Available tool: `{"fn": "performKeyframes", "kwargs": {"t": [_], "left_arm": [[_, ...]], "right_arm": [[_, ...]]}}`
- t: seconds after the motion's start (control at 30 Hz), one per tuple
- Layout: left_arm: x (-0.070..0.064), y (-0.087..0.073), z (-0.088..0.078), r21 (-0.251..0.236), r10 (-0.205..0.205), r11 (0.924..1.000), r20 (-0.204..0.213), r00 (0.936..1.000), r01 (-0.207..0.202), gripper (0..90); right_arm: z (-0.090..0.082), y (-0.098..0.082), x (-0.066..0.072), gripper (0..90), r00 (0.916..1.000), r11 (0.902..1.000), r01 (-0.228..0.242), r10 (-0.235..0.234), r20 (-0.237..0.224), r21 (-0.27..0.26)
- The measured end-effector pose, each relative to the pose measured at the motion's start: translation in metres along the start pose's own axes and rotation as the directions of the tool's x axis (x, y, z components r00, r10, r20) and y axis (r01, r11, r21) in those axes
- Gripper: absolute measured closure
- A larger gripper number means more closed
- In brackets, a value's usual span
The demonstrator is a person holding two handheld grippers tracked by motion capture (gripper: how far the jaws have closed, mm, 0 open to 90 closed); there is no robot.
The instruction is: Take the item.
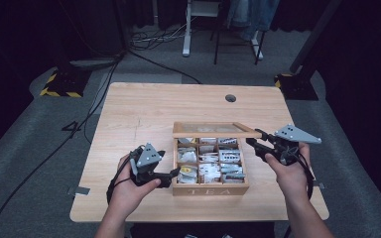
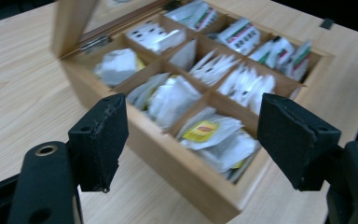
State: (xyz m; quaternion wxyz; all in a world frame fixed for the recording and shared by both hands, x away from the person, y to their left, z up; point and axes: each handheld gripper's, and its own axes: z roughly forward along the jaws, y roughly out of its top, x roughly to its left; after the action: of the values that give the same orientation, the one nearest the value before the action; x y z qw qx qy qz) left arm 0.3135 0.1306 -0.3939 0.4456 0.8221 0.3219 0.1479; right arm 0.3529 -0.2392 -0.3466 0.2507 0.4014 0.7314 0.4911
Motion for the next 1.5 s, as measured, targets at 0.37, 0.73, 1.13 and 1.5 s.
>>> {"fn": "performKeyframes", "kwargs": {"t": [0.37,0.73,1.13,1.5], "left_arm": [[-0.026,0.023,0.020,0.002,0.067,0.9977,0.056,0.9962,-0.067,25.6],[-0.047,0.044,0.047,0.010,0.094,0.9954,0.120,0.9883,-0.096,27.2],[-0.052,0.052,0.084,0.041,0.041,0.9979,0.200,0.9790,-0.050,32.4],[-0.056,0.055,0.114,0.087,0.037,0.9944,0.242,0.9695,-0.060,36.4]], "right_arm": [[-0.003,0.004,-0.001,60.1,0.9999,0.9998,-0.010,0.010,-0.006,-0.019],[-0.003,0.004,-0.003,60.1,0.9998,0.9997,-0.005,0.005,-0.017,-0.022],[-0.003,0.005,-0.003,60.1,0.9998,0.9998,0.004,-0.004,-0.017,-0.021],[-0.003,0.005,-0.004,60.0,0.9997,0.9998,0.007,-0.008,-0.023,-0.021]]}}
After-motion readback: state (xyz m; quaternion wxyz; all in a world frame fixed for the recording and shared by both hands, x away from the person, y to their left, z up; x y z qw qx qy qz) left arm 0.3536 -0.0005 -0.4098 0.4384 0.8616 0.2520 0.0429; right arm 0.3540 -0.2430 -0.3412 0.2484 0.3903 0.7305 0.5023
